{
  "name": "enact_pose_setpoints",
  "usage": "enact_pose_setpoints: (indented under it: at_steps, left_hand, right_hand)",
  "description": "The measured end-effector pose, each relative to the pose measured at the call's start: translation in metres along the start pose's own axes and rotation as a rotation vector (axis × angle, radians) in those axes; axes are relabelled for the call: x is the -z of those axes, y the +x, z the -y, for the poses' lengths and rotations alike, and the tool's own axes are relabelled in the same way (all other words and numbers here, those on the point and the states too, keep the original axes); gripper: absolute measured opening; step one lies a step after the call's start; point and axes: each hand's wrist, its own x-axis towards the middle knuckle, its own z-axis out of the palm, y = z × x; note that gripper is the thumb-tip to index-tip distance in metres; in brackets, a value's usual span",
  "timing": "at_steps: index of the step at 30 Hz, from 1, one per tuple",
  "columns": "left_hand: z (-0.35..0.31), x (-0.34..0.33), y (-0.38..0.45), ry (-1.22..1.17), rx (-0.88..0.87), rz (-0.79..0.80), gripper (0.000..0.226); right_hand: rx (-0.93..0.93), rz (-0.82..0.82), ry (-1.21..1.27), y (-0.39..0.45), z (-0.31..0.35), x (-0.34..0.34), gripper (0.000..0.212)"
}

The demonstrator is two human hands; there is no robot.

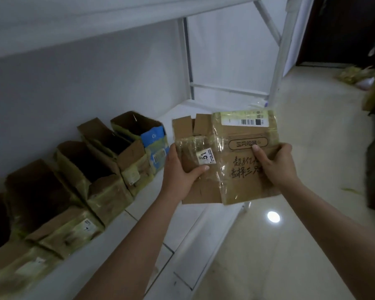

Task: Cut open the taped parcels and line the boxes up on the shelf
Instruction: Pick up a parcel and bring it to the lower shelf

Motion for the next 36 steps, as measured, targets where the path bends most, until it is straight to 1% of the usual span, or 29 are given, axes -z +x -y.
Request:
enact_pose_setpoints:
  at_steps: [4, 10, 11, 12, 14, 15, 16, 17, 19, 20, 22, 24, 25, 26, 27, 29, 31, 33, 34, 35, 36]
  left_hand:
    - [-0.008, 0.014, -0.046, -0.039, 0.025, 0.012, 0.093]
    - [-0.019, 0.046, -0.128, -0.034, 0.054, -0.036, 0.1]
    - [-0.022, 0.05, -0.144, -0.04, 0.064, -0.043, 0.099]
    - [-0.025, 0.053, -0.161, -0.054, 0.077, -0.059, 0.092]
    - [-0.029, 0.057, -0.198, -0.093, 0.1, -0.094, 0.066]
    - [-0.03, 0.058, -0.216, -0.111, 0.119, -0.107, 0.058]
    - [-0.032, 0.06, -0.236, -0.118, 0.138, -0.116, 0.055]
    - [-0.033, 0.063, -0.256, -0.119, 0.152, -0.126, 0.055]
    - [-0.036, 0.072, -0.291, -0.13, 0.175, -0.148, 0.053]
    - [-0.037, 0.079, -0.306, -0.144, 0.187, -0.155, 0.052]
    - [-0.04, 0.098, -0.332, -0.194, 0.211, -0.157, 0.054]
    - [-0.04, 0.122, -0.353, -0.251, 0.251, -0.163, 0.066]
    - [-0.041, 0.137, -0.363, -0.269, 0.263, -0.162, 0.071]
    - [-0.042, 0.151, -0.371, -0.289, 0.267, -0.153, 0.072]
    - [-0.042, 0.165, -0.378, -0.313, 0.263, -0.14, 0.069]
    - [-0.043, 0.192, -0.389, -0.378, 0.259, -0.128, 0.057]
    - [-0.042, 0.214, -0.396, -0.472, 0.259, -0.15, 0.048]
    - [-0.036, 0.236, -0.404, -0.567, 0.302, -0.171, 0.039]
    - [-0.032, 0.249, -0.408, -0.588, 0.309, -0.176, 0.04]
    - [-0.027, 0.265, -0.414, -0.588, 0.315, -0.176, 0.051]
    - [-0.021, 0.283, -0.42, -0.592, 0.325, -0.182, 0.067]
  right_hand:
    - [0.011, 0.003, 0.032, -0.046, 0.002, 0.021, 0.067]
    - [0.002, 0.083, 0.102, -0.115, 0.004, 0.034, 0.064]
    - [0.002, 0.096, 0.131, -0.129, 0.003, 0.038, 0.063]
    - [0.004, 0.111, 0.152, -0.143, 0.001, 0.041, 0.063]
    - [-0.004, 0.144, 0.175, -0.173, -0.006, 0.049, 0.065]
    - [-0.012, 0.159, 0.192, -0.19, -0.01, 0.052, 0.066]
    - [-0.021, 0.173, 0.219, -0.208, -0.014, 0.056, 0.067]
    - [-0.027, 0.184, 0.25, -0.225, -0.017, 0.059, 0.064]
    - [-0.038, 0.193, 0.309, -0.256, -0.017, 0.063, 0.048]
    - [-0.049, 0.202, 0.342, -0.268, -0.014, 0.065, 0.044]
    - [-0.112, 0.239, 0.426, -0.29, -0.001, 0.064, 0.051]
    - [-0.18, 0.273, 0.512, -0.311, 0.017, 0.061, 0.056]
    - [-0.189, 0.29, 0.563, -0.321, 0.026, 0.058, 0.057]
    - [-0.193, 0.311, 0.617, -0.331, 0.035, 0.054, 0.057]
    - [-0.189, 0.339, 0.666, -0.341, 0.043, 0.05, 0.056]
    - [-0.163, 0.407, 0.71, -0.361, 0.058, 0.04, 0.053]
    - [-0.137, 0.462, 0.742, -0.38, 0.075, 0.026, 0.052]
    - [-0.113, 0.516, 0.777, -0.401, 0.094, 0.007, 0.053]
    - [-0.097, 0.546, 0.783, -0.414, 0.104, -0.005, 0.053]
    - [-0.084, 0.566, 0.786, -0.428, 0.114, -0.019, 0.05]
    - [-0.08, 0.579, 0.789, -0.442, 0.123, -0.035, 0.046]
